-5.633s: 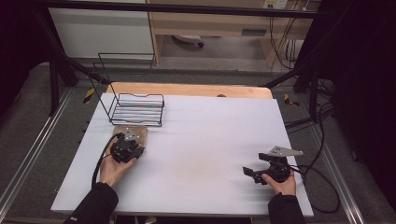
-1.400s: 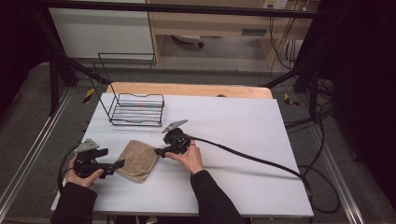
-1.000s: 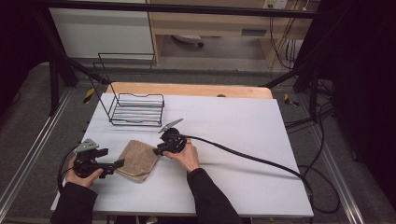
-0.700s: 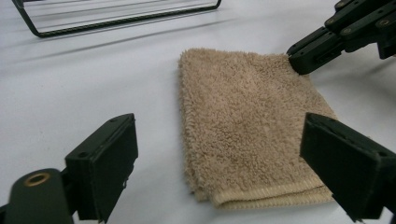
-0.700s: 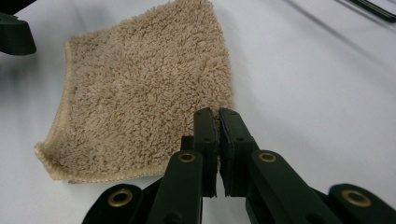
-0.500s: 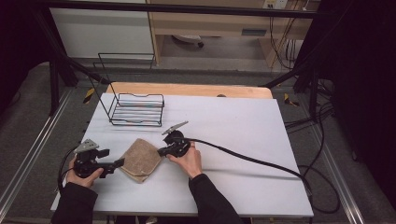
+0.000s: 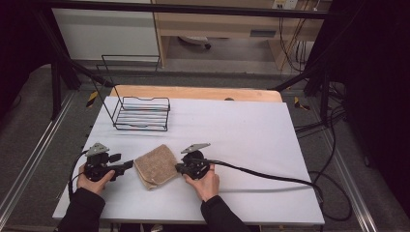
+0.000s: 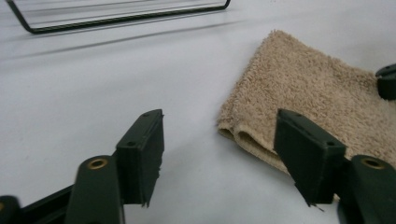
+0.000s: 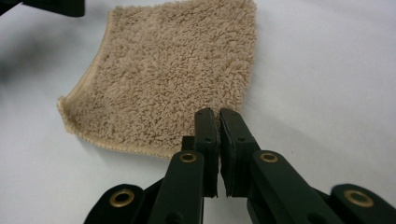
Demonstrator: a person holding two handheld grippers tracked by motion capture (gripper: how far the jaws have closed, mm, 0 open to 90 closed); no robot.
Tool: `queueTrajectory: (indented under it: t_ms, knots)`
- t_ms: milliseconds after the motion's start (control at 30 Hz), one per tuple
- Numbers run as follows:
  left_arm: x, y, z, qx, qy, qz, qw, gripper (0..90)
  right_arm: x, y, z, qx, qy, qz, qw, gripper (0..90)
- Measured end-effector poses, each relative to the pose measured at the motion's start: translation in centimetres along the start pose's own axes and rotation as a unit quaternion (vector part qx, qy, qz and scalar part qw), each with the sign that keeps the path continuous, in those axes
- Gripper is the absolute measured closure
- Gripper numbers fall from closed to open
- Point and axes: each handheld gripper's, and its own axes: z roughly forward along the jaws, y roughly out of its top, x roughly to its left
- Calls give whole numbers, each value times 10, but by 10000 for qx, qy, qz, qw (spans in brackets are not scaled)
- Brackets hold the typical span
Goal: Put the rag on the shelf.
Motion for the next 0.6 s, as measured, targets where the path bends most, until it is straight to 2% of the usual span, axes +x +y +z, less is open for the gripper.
queueTrajectory:
  t_ms: [200, 333, 400, 600]
  knots:
    - [-5, 9, 17, 25, -7, -89, 10000, 425, 3, -12, -10, -82, -12, 98, 9999, 863]
    - [-10, 11, 29, 158, -77, -98, 9998, 458, 3, -18, -10, -46, -46, 45, 10000, 854]
    - [-11, 12, 34, 239, -47, -51, 9997, 476, 3, -20, -10, -59, -54, 30, 10000, 852]
    - [-17, 16, 44, 311, -102, -42, 9995, 539, 2, -21, -10, -62, -61, -53, 9999, 842]
